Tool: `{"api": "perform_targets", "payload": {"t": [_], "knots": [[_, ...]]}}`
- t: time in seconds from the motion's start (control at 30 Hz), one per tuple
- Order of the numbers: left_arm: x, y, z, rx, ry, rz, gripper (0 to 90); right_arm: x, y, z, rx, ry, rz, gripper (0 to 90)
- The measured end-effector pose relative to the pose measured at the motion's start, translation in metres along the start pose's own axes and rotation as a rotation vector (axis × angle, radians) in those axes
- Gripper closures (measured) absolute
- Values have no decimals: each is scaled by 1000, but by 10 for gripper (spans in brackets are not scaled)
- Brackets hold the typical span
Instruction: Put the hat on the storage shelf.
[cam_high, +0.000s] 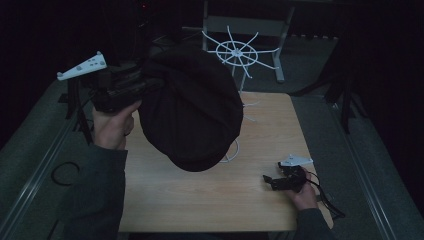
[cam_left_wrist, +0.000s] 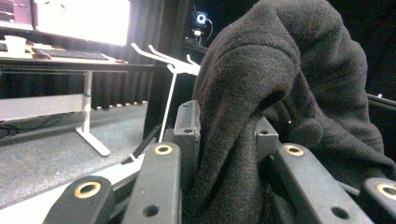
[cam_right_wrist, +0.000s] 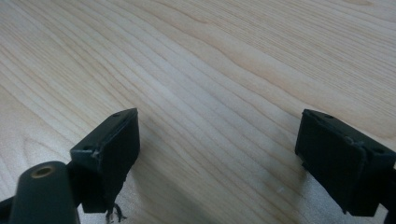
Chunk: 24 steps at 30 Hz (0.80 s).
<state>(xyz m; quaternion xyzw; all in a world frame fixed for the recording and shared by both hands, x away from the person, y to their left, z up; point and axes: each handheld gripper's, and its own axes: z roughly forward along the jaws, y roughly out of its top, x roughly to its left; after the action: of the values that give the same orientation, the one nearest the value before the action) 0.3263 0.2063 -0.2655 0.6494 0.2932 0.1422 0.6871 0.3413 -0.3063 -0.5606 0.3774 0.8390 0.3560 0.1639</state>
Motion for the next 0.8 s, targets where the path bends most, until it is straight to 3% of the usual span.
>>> {"api": "perform_targets", "payload": {"t": [0.43,0.6,0.8], "knots": [[6,-1,33,25,22,-5,720,0,0,0,0,0,0,137],[9,-3,43,17,20,-37,720,0,0,0,0,0,0,137],[14,-7,53,38,79,-51,720,0,0,0,0,0,-1,137]]}}
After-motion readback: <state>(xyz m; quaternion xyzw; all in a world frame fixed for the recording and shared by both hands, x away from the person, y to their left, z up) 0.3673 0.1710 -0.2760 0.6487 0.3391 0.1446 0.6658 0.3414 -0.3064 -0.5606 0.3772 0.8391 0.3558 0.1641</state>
